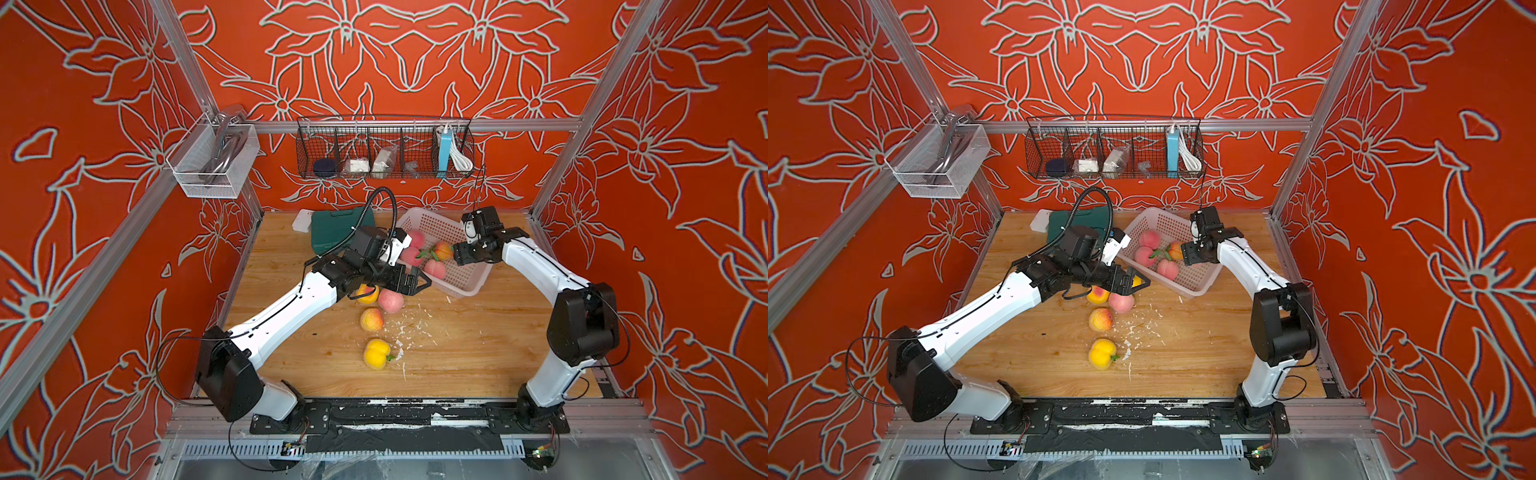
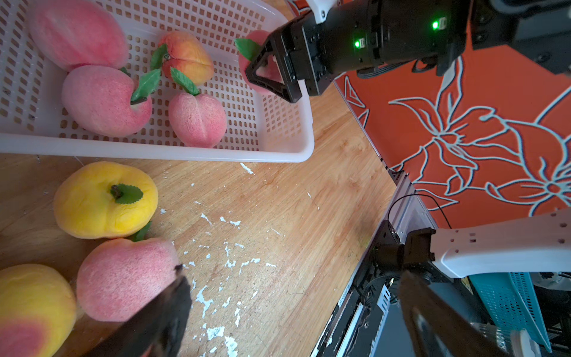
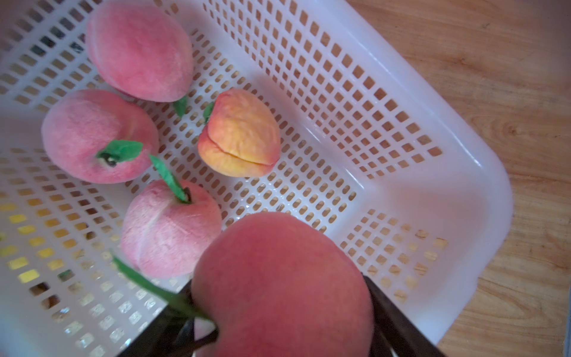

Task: Put the peaches into the basket
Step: Place the peach in the basket.

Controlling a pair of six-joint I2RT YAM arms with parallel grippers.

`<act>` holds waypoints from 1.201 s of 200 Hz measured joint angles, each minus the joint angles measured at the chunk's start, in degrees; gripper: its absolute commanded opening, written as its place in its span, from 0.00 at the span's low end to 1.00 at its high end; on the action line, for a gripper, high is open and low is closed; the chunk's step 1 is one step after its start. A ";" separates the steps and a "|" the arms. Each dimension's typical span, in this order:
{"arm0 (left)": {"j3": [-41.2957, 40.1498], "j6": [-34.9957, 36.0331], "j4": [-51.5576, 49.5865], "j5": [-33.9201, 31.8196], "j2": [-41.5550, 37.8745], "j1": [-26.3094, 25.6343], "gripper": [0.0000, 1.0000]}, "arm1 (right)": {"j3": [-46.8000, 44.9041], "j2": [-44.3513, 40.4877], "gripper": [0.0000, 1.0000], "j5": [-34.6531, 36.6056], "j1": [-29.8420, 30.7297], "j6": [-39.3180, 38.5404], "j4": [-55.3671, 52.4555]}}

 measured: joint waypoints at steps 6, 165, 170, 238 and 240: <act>0.00 0.02 -0.04 0.24 0.09 0.09 0.99 | 0.17 0.46 0.76 -0.02 -0.26 -0.09 0.13; -0.13 -0.90 1.20 4.52 2.45 3.30 0.99 | 5.46 11.67 0.76 0.63 -1.97 -1.84 0.72; -0.13 -0.92 1.20 4.55 2.45 3.30 0.99 | 5.46 11.85 0.76 0.63 -2.03 -1.84 0.70; -0.13 -0.98 1.25 4.74 2.47 3.37 0.99 | 6.32 13.49 0.76 0.63 -2.38 -2.01 0.76; -0.13 -0.98 1.25 4.74 2.47 3.37 0.99 | 6.32 13.55 0.76 0.61 -2.38 -2.01 0.76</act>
